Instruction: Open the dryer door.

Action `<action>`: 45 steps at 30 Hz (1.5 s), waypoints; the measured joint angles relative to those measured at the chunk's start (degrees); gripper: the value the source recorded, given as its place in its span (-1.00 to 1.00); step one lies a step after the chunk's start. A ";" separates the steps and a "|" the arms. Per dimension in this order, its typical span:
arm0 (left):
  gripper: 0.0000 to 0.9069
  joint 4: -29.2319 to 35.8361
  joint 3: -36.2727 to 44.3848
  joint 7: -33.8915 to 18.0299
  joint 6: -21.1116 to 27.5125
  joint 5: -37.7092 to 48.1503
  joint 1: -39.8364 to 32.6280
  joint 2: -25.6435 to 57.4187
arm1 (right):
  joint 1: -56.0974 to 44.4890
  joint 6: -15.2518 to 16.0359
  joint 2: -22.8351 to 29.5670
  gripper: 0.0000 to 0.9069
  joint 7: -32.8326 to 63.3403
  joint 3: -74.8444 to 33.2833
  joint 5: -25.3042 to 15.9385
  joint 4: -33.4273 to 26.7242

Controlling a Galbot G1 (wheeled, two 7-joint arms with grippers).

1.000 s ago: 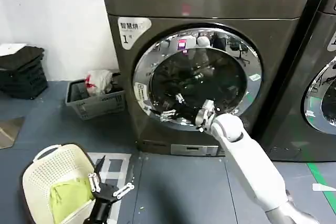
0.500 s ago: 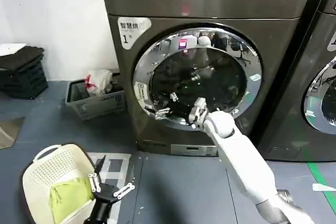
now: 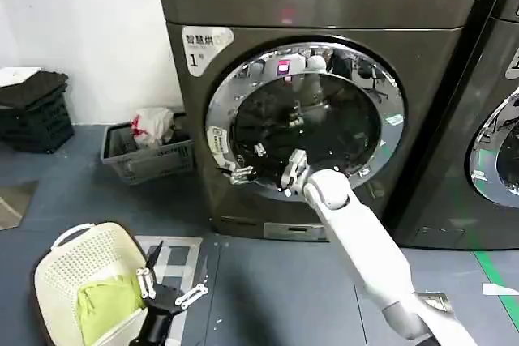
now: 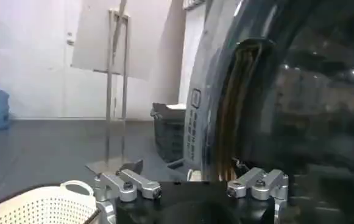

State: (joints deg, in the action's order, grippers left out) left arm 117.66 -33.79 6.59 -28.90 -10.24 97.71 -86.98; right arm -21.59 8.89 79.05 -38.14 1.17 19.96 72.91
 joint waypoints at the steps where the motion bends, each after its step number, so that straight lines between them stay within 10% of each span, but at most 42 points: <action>1: 1.00 0.00 -0.01 0.00 0.00 0.02 -0.02 0.01 | 0.07 0.00 0.09 1.00 -0.08 0.11 0.00 -0.01; 45: 1.00 -1.61 -6.16 4.54 5.53 10.52 -6.88 4.02 | -12.03 4.03 -14.36 1.00 -9.86 0.67 13.62 24.49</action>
State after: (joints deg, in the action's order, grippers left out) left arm 116.04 -39.95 11.13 -23.37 0.28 90.83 -82.96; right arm -33.62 12.92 64.69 -48.00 1.83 33.57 97.40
